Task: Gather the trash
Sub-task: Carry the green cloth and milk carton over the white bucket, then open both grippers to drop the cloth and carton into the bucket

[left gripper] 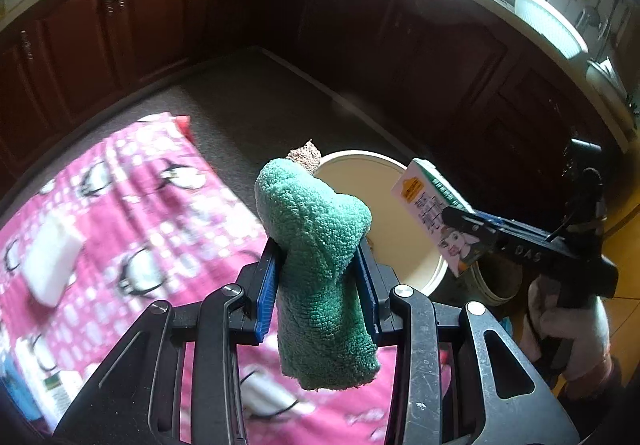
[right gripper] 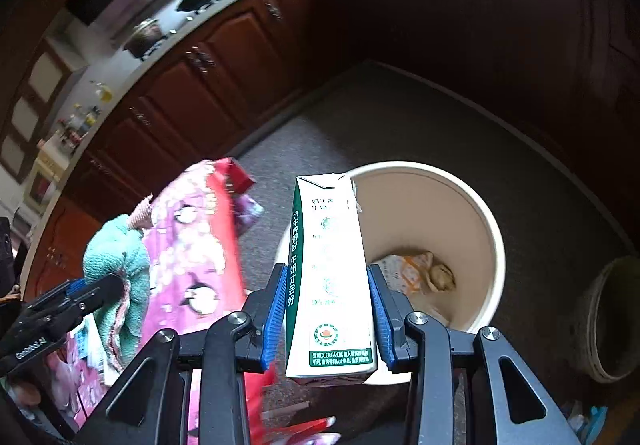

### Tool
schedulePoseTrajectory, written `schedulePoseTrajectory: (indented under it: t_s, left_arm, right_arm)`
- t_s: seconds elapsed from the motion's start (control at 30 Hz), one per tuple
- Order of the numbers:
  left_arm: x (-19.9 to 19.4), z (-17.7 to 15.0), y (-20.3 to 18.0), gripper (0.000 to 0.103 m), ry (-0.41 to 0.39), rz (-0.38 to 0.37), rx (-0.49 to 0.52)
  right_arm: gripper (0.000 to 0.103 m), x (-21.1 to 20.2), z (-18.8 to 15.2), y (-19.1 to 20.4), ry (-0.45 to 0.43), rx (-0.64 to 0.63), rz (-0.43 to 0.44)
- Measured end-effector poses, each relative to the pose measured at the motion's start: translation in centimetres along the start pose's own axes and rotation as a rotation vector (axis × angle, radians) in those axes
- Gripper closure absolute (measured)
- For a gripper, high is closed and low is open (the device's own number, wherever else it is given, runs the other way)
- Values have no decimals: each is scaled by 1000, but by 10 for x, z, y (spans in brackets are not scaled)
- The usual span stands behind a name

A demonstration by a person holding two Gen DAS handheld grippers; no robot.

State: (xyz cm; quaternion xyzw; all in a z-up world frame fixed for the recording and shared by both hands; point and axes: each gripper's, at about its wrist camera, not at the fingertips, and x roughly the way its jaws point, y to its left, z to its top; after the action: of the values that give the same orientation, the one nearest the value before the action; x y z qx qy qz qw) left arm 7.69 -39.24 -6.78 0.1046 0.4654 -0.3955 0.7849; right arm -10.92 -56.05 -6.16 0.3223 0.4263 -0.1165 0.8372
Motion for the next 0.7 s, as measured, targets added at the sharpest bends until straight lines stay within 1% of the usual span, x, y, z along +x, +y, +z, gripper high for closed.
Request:
schedulePoseTrajectory:
  t_s: [0.2,0.33,0.37,0.4,0.43,0.47,0.5,0.53,0.63,0.7]
  left_arm:
    - [43,12,-14,69,56,-38,-18]
    - [61,16,-19,67,69,-42,-38]
    - [67,17,-22,63,70,-48,-43]
    - [70,18,-22,62,73,-59,-47]
    - [72,18,-22,57,73,-70,-53]
    - [74,20,-23,50,72,-75,-58]
    - [74,20,-23,47,70,-79,-64]
    - [74,20,-23,45,66,-82,-68]
    - [68,17,-19,44,64,-66,-61]
    - [62,15,-18,44,55,-51,-56]
  right_arm:
    - [66,19,0,-22,34,49,-38]
    - [65,29,0,-29,44,52,-82]
    - [65,32,-1,-31,51,53,-89]
    - [61,34,-1,-32,53,53,-107]
    - [54,35,-2,-33,45,47,-121]
    - [54,35,-3,-33,40,39,-131]
    - [54,33,-4,-33,42,31,-139]
    - [54,31,-7,-37,41,32,-136]
    - [54,27,-12,-42,46,66,-121]
    - [54,23,-17,-43,40,67,-117]
